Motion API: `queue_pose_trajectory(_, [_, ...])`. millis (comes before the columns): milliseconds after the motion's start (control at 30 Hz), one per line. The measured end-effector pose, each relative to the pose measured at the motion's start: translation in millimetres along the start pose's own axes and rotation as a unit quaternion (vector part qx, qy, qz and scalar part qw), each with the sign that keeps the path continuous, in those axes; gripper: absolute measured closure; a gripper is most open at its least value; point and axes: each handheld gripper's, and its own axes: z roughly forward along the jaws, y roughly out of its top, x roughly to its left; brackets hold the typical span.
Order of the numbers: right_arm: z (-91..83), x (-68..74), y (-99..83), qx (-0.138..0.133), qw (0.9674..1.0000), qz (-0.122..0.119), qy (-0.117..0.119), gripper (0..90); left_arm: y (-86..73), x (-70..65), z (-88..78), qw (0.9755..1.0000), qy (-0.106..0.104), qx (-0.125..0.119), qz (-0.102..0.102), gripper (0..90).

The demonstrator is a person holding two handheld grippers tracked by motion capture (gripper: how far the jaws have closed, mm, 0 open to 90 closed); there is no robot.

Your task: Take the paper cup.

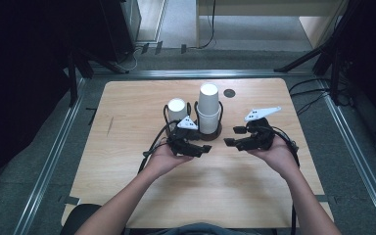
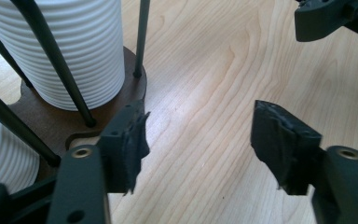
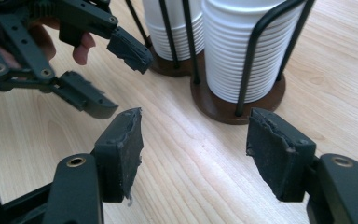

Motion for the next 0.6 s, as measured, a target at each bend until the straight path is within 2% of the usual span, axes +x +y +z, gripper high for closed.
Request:
queue_pose_trajectory(167, [-4.1,-8.0,8.1,0.005,1.0,0.001,-0.001,35.1,3.9,4.0,-1.0,0.9999,0.001,0.002,-0.011,38.5])
queue_pose_trajectory(300, [-7.0,-14.4,16.4,0.006,1.0,0.0,-0.001,34.3,7.4,5.6,-3.6,1.0,0.003,0.0,-0.005,49.7])
queue_pose_trajectory(400, [-8.1,-18.4,23.0,0.004,1.0,0.009,0.0,32.6,12.0,12.1,-3.5,0.9998,-0.008,0.009,-0.012,58.2])
queue_pose_trajectory(467, [-7.8,-19.9,27.8,0.006,1.0,0.004,-0.005,31.2,12.8,14.8,-3.2,0.9997,-0.011,0.009,-0.02,62.5])
queue_pose_trajectory(600, [-7.5,-20.9,38.1,0.004,0.9999,-0.007,-0.011,30.1,15.5,15.0,-4.1,0.9999,0.003,0.005,-0.012,69.2])
